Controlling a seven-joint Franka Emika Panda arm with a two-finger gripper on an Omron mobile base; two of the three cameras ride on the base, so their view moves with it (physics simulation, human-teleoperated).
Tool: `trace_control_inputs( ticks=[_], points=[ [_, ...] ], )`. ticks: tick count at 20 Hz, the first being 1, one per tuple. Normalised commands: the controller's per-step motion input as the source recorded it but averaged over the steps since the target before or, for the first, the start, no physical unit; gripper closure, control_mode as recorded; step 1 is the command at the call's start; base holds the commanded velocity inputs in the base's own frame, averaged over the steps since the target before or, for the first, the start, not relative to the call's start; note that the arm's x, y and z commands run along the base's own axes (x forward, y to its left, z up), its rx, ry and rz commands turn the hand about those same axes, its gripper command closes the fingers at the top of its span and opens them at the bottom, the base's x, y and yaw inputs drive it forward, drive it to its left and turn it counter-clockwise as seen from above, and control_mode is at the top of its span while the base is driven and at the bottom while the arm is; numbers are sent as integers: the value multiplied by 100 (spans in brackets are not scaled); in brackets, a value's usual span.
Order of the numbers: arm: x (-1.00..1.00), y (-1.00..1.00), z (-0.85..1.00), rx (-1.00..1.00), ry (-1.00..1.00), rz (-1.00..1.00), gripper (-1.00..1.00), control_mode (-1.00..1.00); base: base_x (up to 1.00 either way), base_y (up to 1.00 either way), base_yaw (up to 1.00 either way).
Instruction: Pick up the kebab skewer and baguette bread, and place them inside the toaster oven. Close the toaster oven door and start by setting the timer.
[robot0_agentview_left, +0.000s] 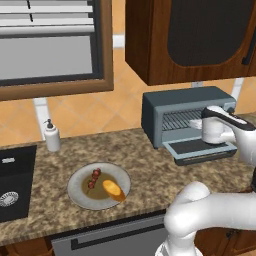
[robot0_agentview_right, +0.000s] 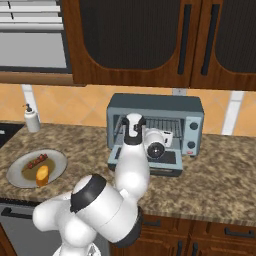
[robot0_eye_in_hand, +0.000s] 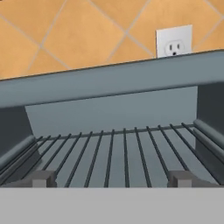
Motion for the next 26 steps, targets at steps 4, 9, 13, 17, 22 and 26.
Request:
trace_control_inputs(
  ticks=[4,9,13,17,22,26],
  points=[
    [25,0,0,0,3,-1,-100,-100,0,0,0],
    [23,1,0,0,4,-1,-100,-100,0,0,0],
    [21,0,0,0,6,-1,-100,-100,0,0,0],
    [18,0,0,0,7,0,-100,-100,0,0,0],
    [22,0,0,0,2,0,-100,-100,0,0,0],
    [15,0,0,0,0,0,-100,-100,0,0,0]
  ],
)
